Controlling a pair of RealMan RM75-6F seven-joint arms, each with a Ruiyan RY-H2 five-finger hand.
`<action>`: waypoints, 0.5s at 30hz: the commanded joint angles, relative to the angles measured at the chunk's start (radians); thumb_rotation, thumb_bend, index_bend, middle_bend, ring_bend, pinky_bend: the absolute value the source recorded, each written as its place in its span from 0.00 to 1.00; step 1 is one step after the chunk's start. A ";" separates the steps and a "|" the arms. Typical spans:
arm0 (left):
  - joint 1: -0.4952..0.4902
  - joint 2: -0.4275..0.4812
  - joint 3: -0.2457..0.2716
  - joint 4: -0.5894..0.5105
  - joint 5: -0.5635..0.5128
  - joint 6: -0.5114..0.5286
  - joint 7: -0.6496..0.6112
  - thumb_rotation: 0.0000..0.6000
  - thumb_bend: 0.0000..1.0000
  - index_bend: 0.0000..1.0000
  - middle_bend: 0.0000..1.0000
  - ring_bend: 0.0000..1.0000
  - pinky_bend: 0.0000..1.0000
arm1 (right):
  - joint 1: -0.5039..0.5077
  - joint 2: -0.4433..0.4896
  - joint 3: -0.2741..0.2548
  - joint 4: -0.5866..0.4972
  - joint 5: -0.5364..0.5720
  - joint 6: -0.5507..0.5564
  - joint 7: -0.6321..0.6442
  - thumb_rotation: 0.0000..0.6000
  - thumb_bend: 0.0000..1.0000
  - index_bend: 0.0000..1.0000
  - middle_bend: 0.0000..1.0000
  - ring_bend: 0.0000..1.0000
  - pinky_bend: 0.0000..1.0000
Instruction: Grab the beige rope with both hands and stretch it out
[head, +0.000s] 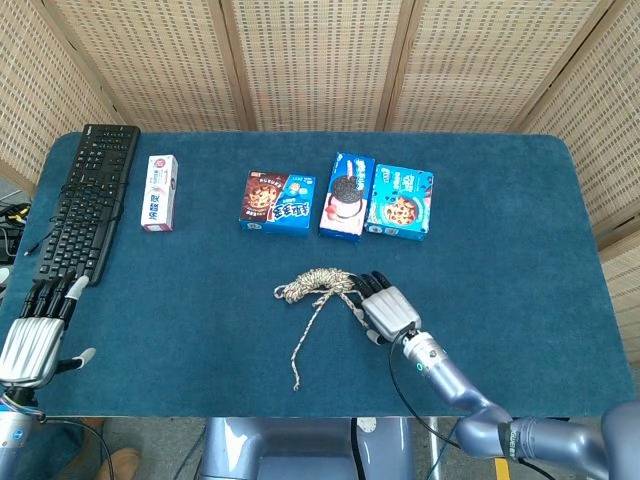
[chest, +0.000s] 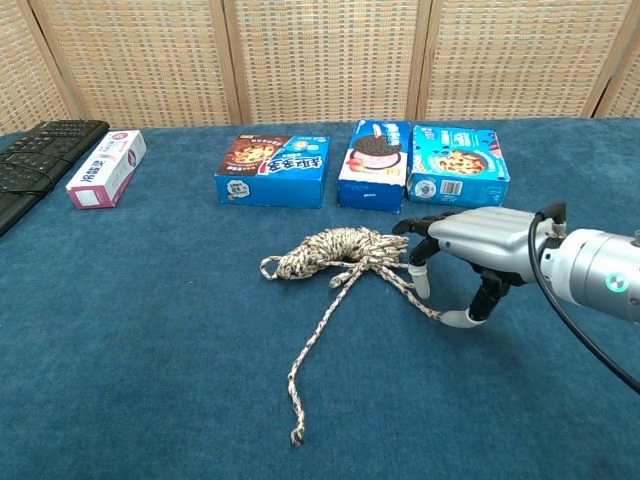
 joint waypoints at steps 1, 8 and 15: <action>-0.001 0.001 0.001 0.001 0.000 -0.002 -0.002 1.00 0.00 0.00 0.00 0.00 0.00 | 0.001 -0.011 -0.006 0.012 0.003 0.005 -0.002 1.00 0.29 0.47 0.00 0.00 0.00; -0.002 0.001 0.001 0.002 -0.001 -0.003 -0.005 1.00 0.00 0.00 0.00 0.00 0.00 | 0.008 -0.035 -0.021 0.042 0.008 0.010 -0.015 1.00 0.31 0.48 0.00 0.00 0.00; -0.005 -0.002 0.003 0.007 -0.001 -0.009 -0.006 1.00 0.00 0.00 0.00 0.00 0.00 | 0.014 -0.056 -0.024 0.071 0.027 0.010 -0.027 1.00 0.33 0.49 0.01 0.00 0.00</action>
